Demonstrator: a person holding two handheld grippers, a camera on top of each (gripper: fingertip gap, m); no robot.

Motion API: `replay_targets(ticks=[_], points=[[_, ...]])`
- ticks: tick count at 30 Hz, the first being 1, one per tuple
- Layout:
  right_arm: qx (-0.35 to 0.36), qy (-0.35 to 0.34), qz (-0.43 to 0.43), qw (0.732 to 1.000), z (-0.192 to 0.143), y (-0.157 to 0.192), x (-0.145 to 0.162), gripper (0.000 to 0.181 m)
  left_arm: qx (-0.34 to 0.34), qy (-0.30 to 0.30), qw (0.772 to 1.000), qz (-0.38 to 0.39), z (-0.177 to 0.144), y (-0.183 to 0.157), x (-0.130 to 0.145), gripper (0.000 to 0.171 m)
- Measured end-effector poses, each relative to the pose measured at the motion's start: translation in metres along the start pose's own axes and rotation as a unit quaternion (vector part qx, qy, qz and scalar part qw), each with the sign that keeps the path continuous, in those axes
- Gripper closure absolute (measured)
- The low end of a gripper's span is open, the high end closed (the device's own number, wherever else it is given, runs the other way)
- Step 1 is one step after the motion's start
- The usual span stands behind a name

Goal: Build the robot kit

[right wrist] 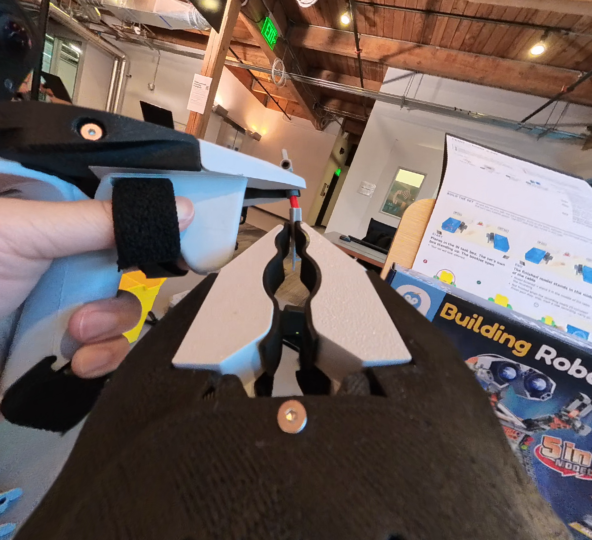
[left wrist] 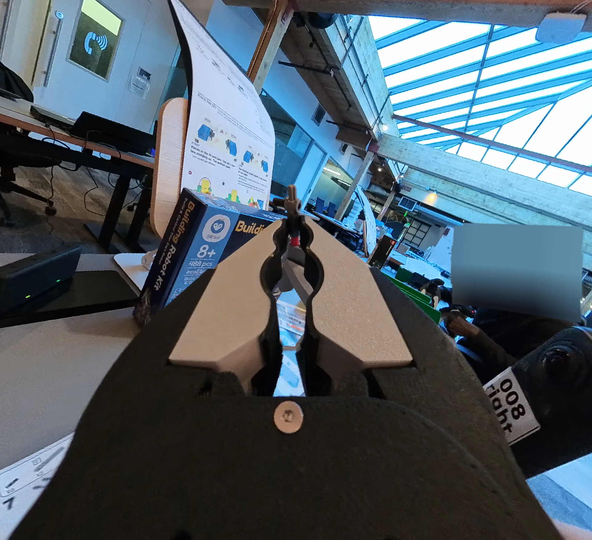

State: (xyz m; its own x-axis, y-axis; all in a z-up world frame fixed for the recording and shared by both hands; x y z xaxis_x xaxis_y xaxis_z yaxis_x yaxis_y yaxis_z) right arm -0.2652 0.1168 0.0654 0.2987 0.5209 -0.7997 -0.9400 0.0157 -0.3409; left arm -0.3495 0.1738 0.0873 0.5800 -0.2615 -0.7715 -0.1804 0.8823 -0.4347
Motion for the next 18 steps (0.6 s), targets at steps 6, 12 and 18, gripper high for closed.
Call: replay_targets(ticks=[6,12,18], points=[[-0.025,0.0,-0.033,0.999,0.0025,-0.0032,0.0024,0.181,0.008,0.027,1.0,-0.007,0.0015,0.005,-0.0043,0.167],[-0.037,0.01,-0.05,0.998,0.0044,-0.0046,0.0038,0.181,0.007,0.043,0.999,0.005,0.0024,0.0079,-0.0057,0.167],[-0.053,0.008,-0.074,0.996,0.0051,-0.0049,0.0044,0.181,0.01,0.055,0.998,0.007,0.0026,0.0092,-0.0078,0.167]])
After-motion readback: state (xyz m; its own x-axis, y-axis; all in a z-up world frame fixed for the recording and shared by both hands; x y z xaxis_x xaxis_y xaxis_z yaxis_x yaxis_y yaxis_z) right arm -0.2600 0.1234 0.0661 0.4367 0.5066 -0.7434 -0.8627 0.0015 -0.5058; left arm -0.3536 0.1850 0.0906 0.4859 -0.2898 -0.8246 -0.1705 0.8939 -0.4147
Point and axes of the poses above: each gripper's, where its closed fingertips meet, z out along the fingers, x out of its underside, y = z × x across the jaws, the point moved 9 cm from there along -z, back along the fingers, and after that the axes turned 10 degrees about -y, right-handed, at the moved point
